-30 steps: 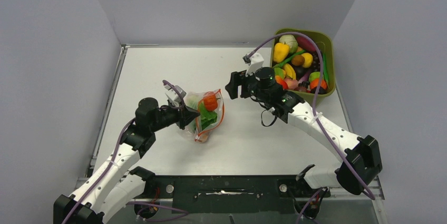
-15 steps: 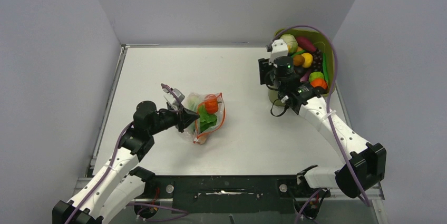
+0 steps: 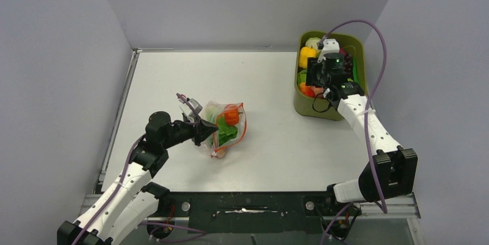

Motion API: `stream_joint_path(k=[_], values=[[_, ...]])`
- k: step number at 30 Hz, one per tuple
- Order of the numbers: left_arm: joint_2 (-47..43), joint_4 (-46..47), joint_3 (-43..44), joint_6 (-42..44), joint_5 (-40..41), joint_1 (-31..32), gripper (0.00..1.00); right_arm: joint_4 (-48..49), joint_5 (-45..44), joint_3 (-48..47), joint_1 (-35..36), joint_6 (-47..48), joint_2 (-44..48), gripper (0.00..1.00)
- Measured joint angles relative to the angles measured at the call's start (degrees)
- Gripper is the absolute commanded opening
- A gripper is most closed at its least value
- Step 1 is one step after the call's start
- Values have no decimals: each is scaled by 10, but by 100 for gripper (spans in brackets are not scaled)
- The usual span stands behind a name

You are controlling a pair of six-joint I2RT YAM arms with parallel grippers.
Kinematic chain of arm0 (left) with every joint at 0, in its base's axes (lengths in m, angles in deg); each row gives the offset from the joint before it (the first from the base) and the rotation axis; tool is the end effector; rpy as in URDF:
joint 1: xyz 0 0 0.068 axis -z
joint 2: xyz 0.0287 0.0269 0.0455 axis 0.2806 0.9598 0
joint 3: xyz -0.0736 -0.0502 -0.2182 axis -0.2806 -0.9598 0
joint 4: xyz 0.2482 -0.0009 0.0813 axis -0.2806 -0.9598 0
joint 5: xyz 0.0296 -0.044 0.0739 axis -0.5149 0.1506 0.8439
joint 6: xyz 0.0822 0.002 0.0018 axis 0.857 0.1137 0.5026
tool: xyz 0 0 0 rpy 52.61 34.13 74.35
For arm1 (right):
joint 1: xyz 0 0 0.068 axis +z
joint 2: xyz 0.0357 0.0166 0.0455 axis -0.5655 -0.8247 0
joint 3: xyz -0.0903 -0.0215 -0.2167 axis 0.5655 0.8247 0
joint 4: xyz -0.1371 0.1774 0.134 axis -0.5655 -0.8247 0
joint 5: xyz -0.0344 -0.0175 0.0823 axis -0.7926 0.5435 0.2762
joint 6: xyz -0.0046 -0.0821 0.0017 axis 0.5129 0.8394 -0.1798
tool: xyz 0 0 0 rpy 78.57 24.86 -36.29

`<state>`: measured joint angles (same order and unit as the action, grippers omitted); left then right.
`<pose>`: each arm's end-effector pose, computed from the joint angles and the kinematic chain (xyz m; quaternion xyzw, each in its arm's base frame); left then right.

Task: Place the food in the zip-top bag and seal the zipper
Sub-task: Pick up the fake fruit from the bin.

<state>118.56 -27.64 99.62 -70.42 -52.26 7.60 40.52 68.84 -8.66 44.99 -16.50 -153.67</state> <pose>0.2024 -0.1311 0.2340 0.2694 0.7288 -0.3717 0.5080 0.3522 0.0525 0.2746 0.0219 0.8656 0.0000 0.5002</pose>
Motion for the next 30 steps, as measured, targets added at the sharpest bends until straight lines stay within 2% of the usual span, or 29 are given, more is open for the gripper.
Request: stream_joint_path(k=[8, 12, 23, 27, 30], values=[[0, 0, -1, 2, 0, 0, 0, -5, 88, 0, -25, -18, -21, 58], [0, 0, -1, 3, 0, 0, 0, -21, 111, -11, -34, -17, -52, 63], [0, 0, -2, 3, 0, 0, 0, -41, 153, -17, -38, -17, -85, 66], [0, 0, -2, 3, 0, 0, 0, -45, 153, -20, -39, -18, -96, 65], [0, 0, -2, 3, 0, 0, 0, -47, 148, -23, -41, -20, -101, 56]])
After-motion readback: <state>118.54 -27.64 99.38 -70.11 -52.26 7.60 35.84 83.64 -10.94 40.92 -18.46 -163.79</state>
